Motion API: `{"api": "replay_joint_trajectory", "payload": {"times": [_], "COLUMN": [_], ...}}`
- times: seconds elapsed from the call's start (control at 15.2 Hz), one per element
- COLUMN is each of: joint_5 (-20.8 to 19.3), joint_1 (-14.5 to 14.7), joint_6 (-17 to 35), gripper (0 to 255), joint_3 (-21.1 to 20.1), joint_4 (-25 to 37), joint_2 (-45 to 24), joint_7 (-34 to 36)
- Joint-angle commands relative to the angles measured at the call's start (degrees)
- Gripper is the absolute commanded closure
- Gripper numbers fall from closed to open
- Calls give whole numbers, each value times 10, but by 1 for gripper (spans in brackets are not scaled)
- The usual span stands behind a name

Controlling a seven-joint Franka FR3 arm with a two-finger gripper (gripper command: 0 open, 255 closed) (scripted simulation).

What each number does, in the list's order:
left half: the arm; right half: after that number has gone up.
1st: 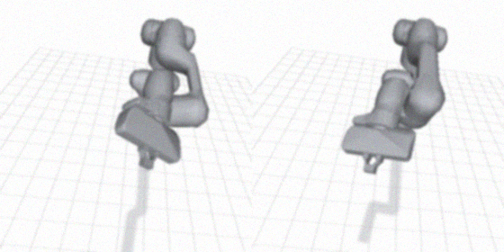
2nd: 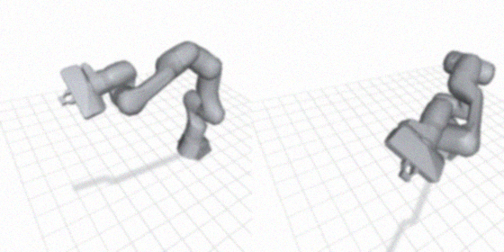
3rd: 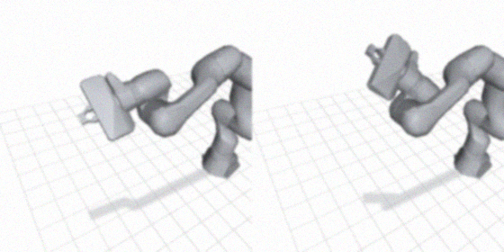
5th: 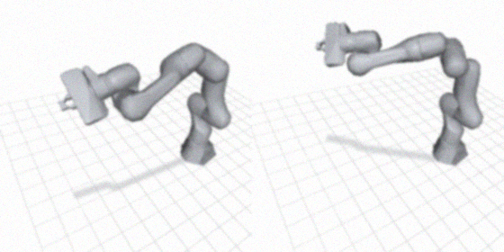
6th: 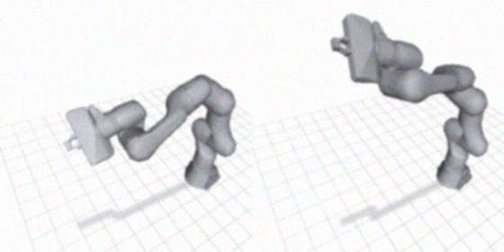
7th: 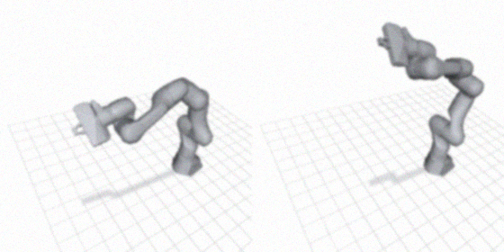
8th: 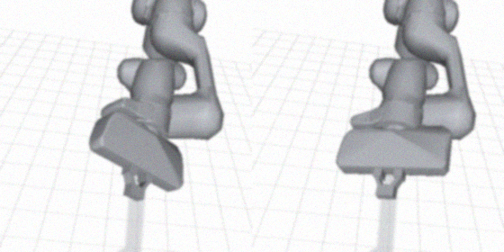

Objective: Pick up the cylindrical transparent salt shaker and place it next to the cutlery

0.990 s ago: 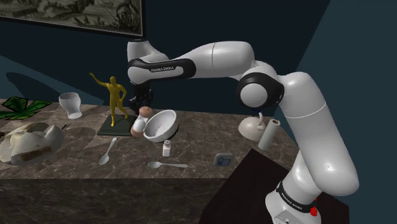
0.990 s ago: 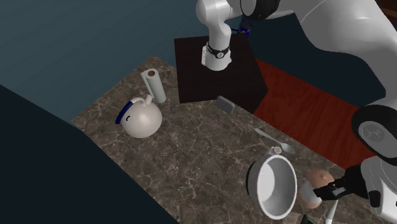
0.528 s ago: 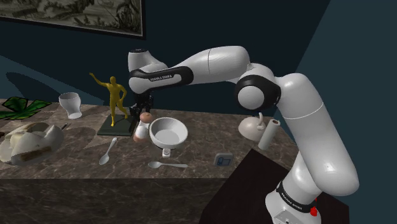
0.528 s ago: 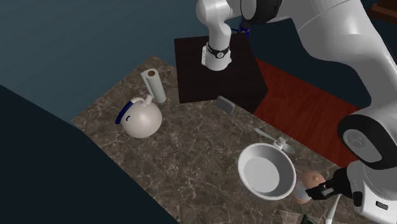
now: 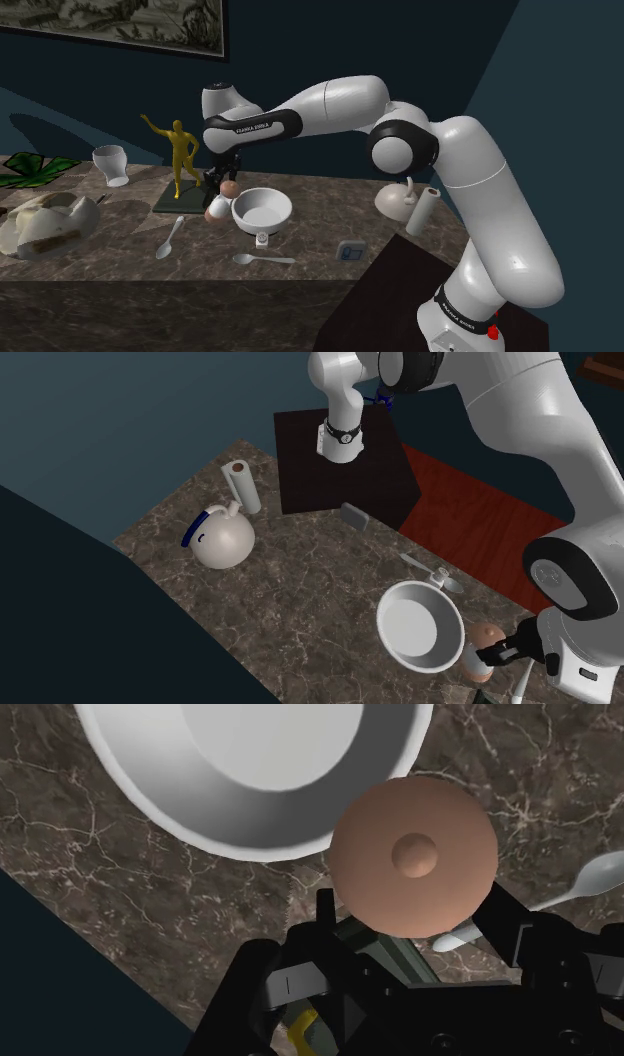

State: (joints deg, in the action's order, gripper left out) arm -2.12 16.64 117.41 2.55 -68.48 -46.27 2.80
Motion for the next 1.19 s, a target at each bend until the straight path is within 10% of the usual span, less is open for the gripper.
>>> {"api": "replay_joint_trajectory", "payload": {"times": [0.0,0.07,1.12], "joint_5": [0,0,0], "joint_1": [0,0,2], "joint_6": [0,0,-52], "gripper": [255,0,0], "joint_3": [0,0,0], "joint_4": [0,0,23], "joint_2": [0,0,30], "joint_7": [0,0,0]}}
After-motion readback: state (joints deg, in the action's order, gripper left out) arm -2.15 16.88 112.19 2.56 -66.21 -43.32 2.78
